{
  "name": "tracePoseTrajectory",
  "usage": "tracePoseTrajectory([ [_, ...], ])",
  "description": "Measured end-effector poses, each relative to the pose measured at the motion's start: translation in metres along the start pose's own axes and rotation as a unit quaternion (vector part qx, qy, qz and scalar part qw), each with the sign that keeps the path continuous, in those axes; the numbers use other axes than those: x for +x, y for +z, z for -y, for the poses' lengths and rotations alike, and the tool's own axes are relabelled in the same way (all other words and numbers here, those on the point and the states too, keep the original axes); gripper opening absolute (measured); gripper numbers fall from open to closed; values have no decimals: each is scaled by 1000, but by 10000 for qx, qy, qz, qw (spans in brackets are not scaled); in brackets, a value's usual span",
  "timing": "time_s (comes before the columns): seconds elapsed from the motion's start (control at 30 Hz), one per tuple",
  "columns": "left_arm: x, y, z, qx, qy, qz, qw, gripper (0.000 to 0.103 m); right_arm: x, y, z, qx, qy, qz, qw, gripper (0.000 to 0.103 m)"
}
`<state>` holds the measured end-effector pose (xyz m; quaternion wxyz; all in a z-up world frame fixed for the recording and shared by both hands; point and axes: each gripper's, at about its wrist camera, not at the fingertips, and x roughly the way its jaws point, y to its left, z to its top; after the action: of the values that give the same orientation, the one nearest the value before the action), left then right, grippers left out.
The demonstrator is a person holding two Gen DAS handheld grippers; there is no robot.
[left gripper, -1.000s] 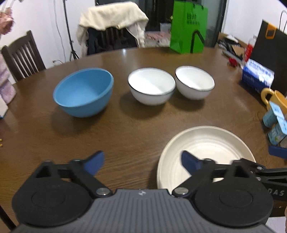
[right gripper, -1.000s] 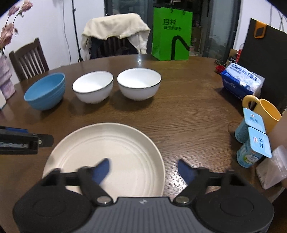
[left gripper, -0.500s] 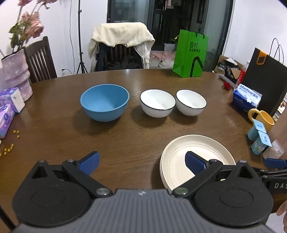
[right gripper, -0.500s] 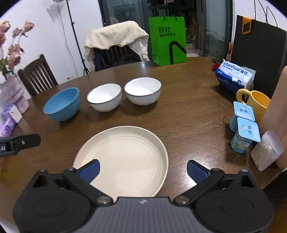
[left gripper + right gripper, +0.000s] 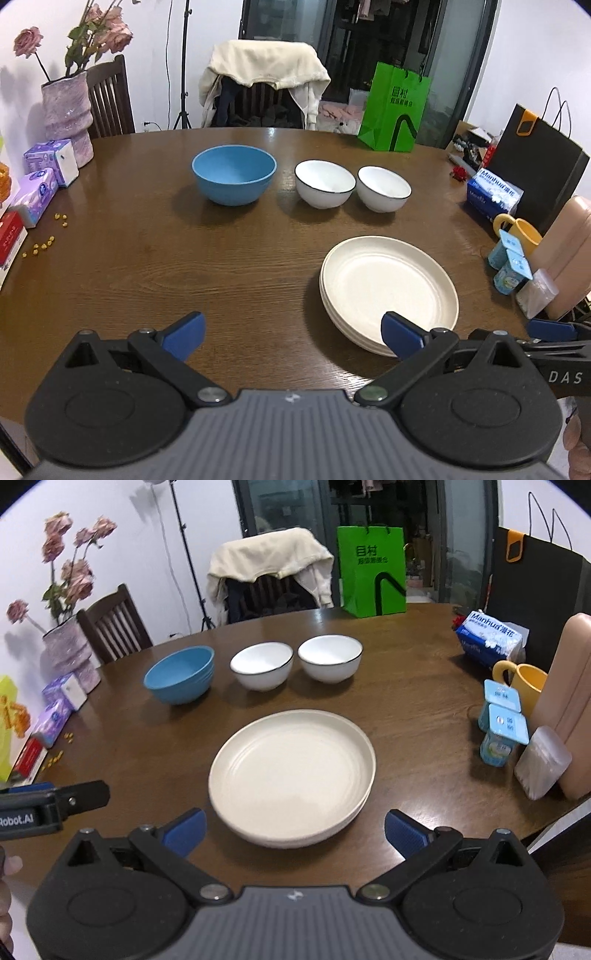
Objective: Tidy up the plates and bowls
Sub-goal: 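Withdraw both open grippers and move toward the blue bowl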
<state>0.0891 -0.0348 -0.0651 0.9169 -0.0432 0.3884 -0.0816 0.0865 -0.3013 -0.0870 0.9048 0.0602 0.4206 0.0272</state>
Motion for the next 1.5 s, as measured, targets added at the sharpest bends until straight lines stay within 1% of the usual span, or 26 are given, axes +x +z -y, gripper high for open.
tracePoseTrajectory([
  [0.07, -8, 0, 1, -8, 10, 80, 10000, 103, -7, -3, -3, -36, -3, 52, 10000, 103],
  [0.2, -19, -2, 5, 63, 109, 224, 9997, 103, -21, -2, -6, -43, -51, 313, 9995, 103],
  [0.37, -24, 1, 1, 5, 185, 261, 9995, 103, -28, 3, -12, -58, 52, 448, 9990, 103],
  [0.5, -22, 5, -2, 49, 277, 251, 9993, 103, -31, 8, -15, -51, -43, 598, 9982, 103],
  [0.7, -17, 12, -7, 85, 172, 259, 9995, 103, -32, 13, -19, 18, 55, 760, 9971, 103],
  [0.9, -6, 25, -17, 126, 53, 228, 9996, 103, -23, 23, -29, 8, -33, 737, 9973, 103],
  [1.27, 18, 62, -47, 224, -120, 243, 9994, 103, 1, 51, -53, 114, -184, 704, 9973, 103],
  [1.5, 39, 87, -72, 207, -193, 128, 9995, 103, 24, 66, -70, 194, -284, 582, 9977, 103],
])
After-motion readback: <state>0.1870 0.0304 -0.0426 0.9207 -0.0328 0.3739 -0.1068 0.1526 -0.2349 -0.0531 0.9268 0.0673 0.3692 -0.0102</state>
